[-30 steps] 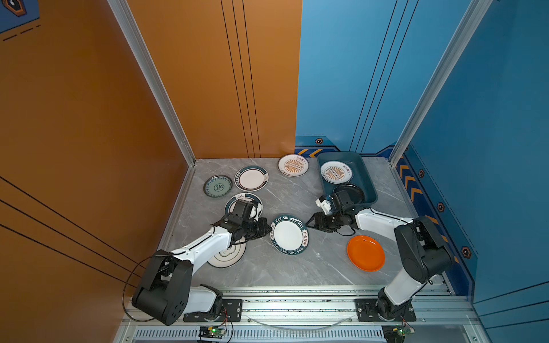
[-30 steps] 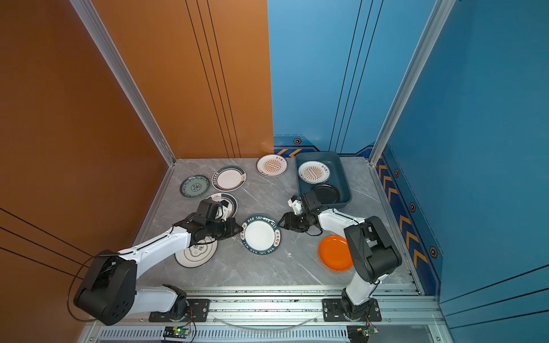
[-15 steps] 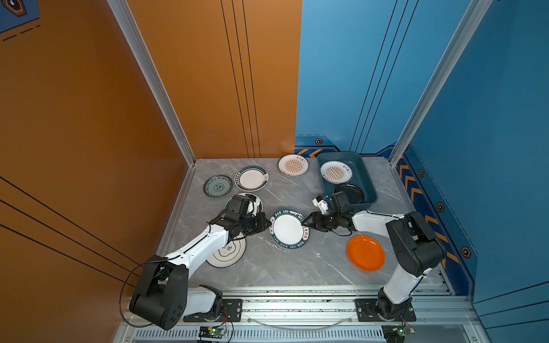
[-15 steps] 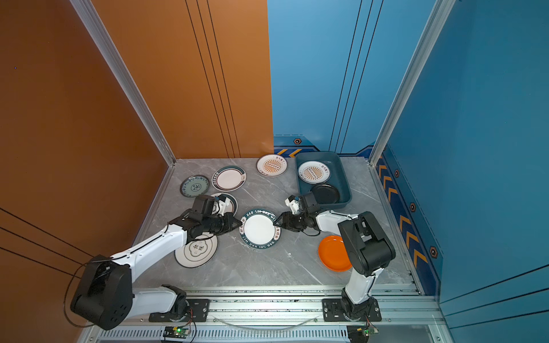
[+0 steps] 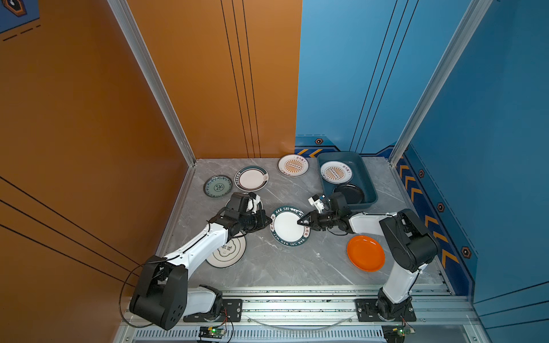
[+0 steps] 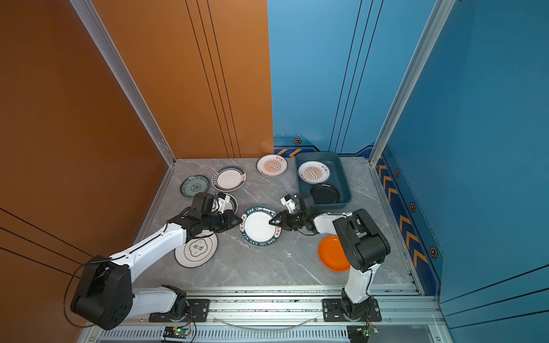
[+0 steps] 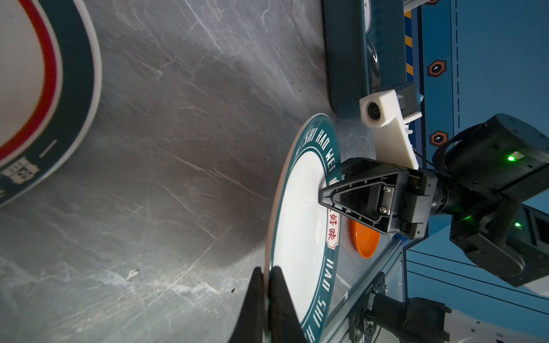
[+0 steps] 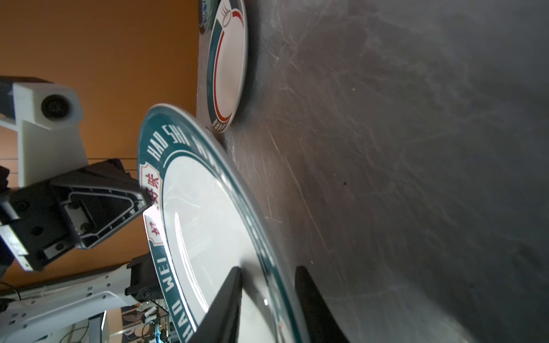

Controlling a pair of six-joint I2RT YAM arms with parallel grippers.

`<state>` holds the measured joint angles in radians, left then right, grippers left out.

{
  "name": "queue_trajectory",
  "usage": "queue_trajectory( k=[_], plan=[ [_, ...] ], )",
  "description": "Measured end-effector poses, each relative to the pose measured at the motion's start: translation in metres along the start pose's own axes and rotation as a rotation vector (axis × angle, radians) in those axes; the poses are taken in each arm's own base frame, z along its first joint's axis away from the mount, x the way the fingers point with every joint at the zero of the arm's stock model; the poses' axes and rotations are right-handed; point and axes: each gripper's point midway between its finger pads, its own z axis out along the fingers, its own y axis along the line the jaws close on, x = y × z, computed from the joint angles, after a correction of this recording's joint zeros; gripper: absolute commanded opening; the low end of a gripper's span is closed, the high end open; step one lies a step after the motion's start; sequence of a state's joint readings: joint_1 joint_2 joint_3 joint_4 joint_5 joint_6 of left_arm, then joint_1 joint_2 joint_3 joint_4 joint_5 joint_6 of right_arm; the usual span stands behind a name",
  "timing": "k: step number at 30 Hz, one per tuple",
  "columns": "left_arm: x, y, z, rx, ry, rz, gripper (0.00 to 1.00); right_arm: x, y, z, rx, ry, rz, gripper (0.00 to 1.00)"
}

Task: Place the plates into the plastic bin on the countertop
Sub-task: 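Tilt the green-rimmed plate up with left gripper while right gripper grasps its rim, then carry the green-rimmed plate with the right gripper into the bin and release it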

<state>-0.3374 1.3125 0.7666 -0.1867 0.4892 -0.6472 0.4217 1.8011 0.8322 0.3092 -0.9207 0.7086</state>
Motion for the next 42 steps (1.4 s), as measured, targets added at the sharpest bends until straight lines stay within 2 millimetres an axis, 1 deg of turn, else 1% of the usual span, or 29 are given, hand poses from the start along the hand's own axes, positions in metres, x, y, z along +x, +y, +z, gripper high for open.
queue_trajectory(
  k=[3, 4, 7, 10, 13, 14, 16, 18, 19, 21, 23, 24, 25, 27, 29, 30, 32, 33, 35, 36, 37, 40, 41, 42],
  plan=[
    [0.003, 0.012, 0.003, -0.036, 0.019, -0.027, 0.0, -0.005, 0.01, -0.005, -0.041, -0.006, -0.002, 0.01],
    [0.005, 0.015, 0.004, -0.044, 0.028, -0.032, 0.0, -0.006, 0.013, -0.007, -0.051, -0.006, -0.003, 0.0],
    [0.005, 0.015, 0.006, -0.043, 0.032, -0.031, 0.09, -0.007, 0.015, -0.01, -0.048, -0.01, 0.001, 0.0],
    [0.006, 0.015, 0.007, -0.045, 0.036, -0.023, 0.31, -0.008, 0.018, -0.011, -0.042, -0.008, -0.004, 0.0],
    [0.001, 0.009, 0.007, -0.032, 0.027, -0.006, 0.54, -0.013, 0.019, -0.014, -0.005, -0.013, -0.006, 0.0],
    [-0.002, 0.005, 0.006, -0.027, 0.019, 0.0, 0.61, -0.017, 0.019, -0.018, 0.015, -0.02, -0.006, 0.0],
    [-0.007, 0.001, 0.004, -0.019, 0.007, 0.014, 0.7, -0.032, 0.022, -0.029, 0.048, -0.044, -0.011, 0.0],
    [-0.01, -0.002, 0.004, -0.015, 0.002, 0.024, 0.76, -0.057, 0.029, -0.047, 0.073, -0.094, -0.028, 0.0],
    [-0.01, -0.002, 0.003, -0.017, 0.002, 0.026, 0.78, -0.073, 0.034, -0.059, 0.086, -0.133, -0.041, 0.0],
    [-0.009, -0.001, 0.003, -0.024, 0.004, 0.029, 0.79, -0.102, 0.043, -0.085, 0.106, -0.204, -0.063, 0.0],
    [-0.009, 0.003, 0.002, -0.047, 0.007, 0.032, 0.8, -0.133, 0.049, -0.118, 0.146, -0.29, -0.071, 0.0],
    [-0.009, 0.005, 0.001, -0.06, 0.007, 0.034, 0.8, -0.145, 0.05, -0.131, 0.169, -0.326, -0.076, 0.0],
    [-0.011, 0.009, -0.001, -0.081, 0.002, 0.035, 0.8, -0.159, 0.049, -0.149, 0.207, -0.372, -0.073, 0.0],
    [-0.017, 0.017, -0.004, -0.121, -0.011, 0.032, 0.8, -0.179, 0.045, -0.179, 0.284, -0.446, -0.064, 0.0],
    [-0.028, 0.028, -0.01, -0.159, -0.043, 0.013, 0.8, -0.202, 0.04, -0.21, 0.37, -0.522, -0.058, 0.0],
    [-0.034, 0.034, -0.014, -0.174, -0.06, -0.001, 0.8, -0.212, 0.036, -0.221, 0.407, -0.548, -0.053, 0.0],
    [-0.046, 0.049, -0.023, -0.205, -0.098, -0.036, 0.81, -0.233, 0.023, -0.236, 0.474, -0.586, -0.035, 0.0],
    [-0.051, 0.056, -0.027, -0.217, -0.113, -0.052, 0.92, -0.242, 0.016, -0.24, 0.497, -0.597, -0.031, 0.0],
    [-0.061, 0.067, -0.036, -0.238, -0.145, -0.081, 0.98, -0.258, -0.008, -0.241, 0.545, -0.599, 0.0, 0.0],
    [-0.065, 0.071, -0.04, -0.246, -0.161, -0.093, 0.98, -0.263, -0.019, -0.238, 0.562, -0.592, 0.015, 0.0],
    [-0.069, 0.075, -0.043, -0.251, -0.173, -0.101, 0.98, -0.267, -0.034, -0.234, 0.583, -0.581, 0.035, 0.0],
    [-0.081, 0.081, -0.053, -0.26, -0.207, -0.119, 0.98, -0.272, -0.076, -0.219, 0.628, -0.538, 0.097, 0.0],
    [-0.084, 0.082, -0.056, -0.262, -0.217, -0.123, 0.98, -0.273, -0.085, -0.211, 0.604, -0.521, 0.123, 0.0],
    [-0.086, 0.083, -0.058, -0.263, -0.223, -0.127, 0.98, -0.276, -0.087, -0.207, 0.588, -0.519, 0.128, 0.0]
  ],
)
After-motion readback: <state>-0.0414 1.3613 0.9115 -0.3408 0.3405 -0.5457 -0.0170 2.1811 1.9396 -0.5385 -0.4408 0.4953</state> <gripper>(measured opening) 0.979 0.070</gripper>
